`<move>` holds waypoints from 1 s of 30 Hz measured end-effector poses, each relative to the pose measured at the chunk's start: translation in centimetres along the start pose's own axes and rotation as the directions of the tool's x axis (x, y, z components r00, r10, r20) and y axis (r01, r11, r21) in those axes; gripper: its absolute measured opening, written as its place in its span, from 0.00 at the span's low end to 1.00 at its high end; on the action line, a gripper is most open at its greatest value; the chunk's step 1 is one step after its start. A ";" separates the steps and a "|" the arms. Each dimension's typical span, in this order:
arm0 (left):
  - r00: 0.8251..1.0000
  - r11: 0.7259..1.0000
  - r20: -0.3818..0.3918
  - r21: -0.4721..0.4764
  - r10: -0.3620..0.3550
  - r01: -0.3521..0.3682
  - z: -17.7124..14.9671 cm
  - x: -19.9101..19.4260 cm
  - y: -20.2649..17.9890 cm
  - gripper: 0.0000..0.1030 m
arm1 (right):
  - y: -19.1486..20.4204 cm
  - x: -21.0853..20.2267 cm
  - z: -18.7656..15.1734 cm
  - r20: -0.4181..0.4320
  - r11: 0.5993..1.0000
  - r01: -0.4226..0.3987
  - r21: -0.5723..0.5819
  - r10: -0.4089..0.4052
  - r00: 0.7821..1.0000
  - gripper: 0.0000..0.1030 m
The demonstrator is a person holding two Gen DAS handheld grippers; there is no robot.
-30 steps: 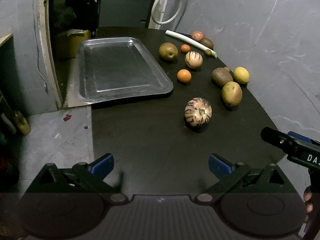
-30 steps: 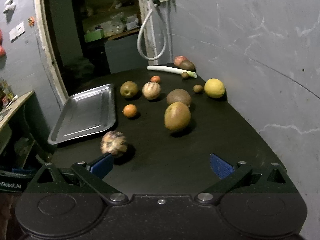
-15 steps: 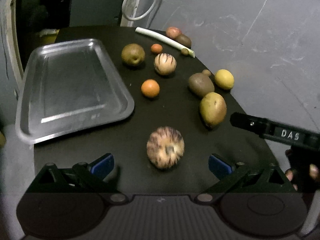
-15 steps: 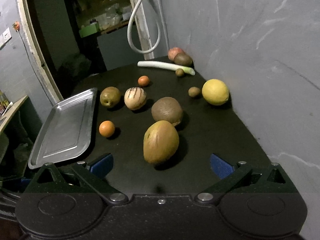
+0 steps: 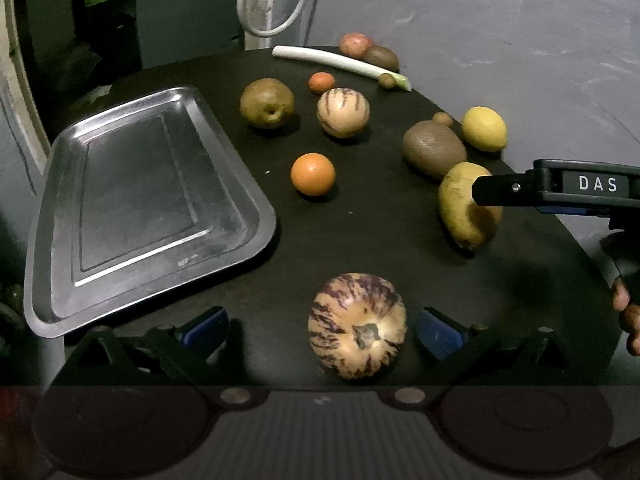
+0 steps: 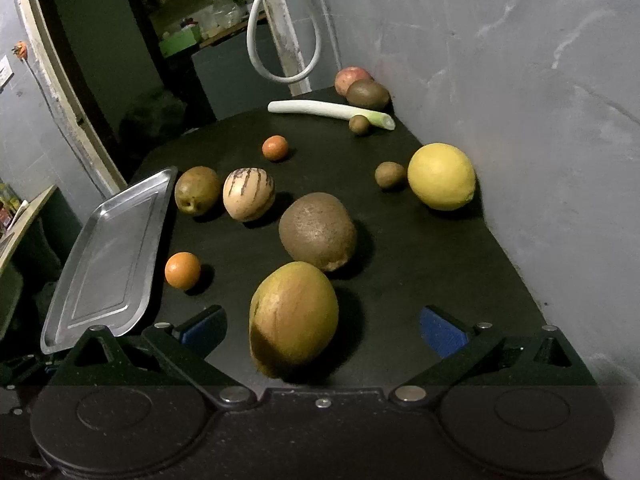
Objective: Organize fruits
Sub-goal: 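Grasp the striped pepino melon with the left tool while the right tool grasps the large mango, then carry both fruits over the metal tray and open both tools to release them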
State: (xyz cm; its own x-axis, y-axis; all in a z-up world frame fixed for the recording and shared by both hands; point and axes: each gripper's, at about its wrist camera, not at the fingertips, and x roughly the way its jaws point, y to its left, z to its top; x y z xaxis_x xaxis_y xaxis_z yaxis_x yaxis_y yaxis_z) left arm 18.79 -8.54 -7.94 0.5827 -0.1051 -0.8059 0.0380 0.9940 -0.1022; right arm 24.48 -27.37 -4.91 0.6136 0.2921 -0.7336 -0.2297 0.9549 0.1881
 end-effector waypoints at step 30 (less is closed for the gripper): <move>1.000 0.999 0.001 0.038 -0.009 0.009 0.2 0.7 -2.0 0.51 | 1.7 3.5 0.5 -0.089 0.986 -0.067 -0.154 0.053 0.995 0.57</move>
State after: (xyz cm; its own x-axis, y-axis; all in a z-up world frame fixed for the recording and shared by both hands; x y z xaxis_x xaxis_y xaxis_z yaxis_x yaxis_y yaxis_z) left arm 19.30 -10.62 -8.14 0.5835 -0.1142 -0.8040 0.0740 0.9934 -0.0874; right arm 26.61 -24.67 -6.89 0.5312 0.3367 -0.7775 -0.3839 0.9137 0.1334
